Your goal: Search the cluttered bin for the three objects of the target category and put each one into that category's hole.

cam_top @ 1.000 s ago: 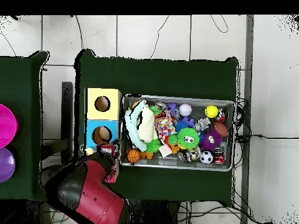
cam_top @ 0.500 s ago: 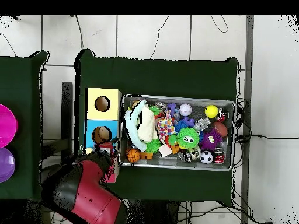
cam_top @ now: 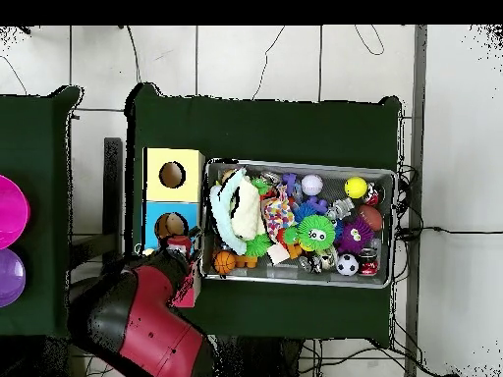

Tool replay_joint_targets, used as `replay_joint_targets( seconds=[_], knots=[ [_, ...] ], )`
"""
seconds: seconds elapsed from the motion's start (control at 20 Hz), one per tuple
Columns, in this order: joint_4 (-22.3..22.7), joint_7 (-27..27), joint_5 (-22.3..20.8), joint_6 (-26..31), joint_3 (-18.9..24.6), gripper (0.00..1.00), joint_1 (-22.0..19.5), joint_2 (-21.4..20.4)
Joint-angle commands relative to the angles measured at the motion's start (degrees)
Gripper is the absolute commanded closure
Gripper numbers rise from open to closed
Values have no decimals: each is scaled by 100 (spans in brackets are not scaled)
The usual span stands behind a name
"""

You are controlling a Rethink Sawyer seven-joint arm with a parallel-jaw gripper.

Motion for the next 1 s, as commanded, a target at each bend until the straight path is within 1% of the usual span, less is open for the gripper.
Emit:
replay_joint_targets(
  seconds=[0.05, 0.15, 0.25, 0.45, 0.6, 1.0],
  knots=[
    [-256, 1827, 143, 786, 344, 0, 45, 282],
    [-343, 1874, 142, 825, 309, 0, 63, 345],
    [-320, 1826, 119, 839, 257, 0, 66, 296],
    [-267, 1779, 111, 861, 293, 0, 108, 287],
    [-247, 1720, 56, 991, 295, 0, 136, 254],
    [-200, 1808, 119, 848, 214, 0, 243, 323]
  ],
)
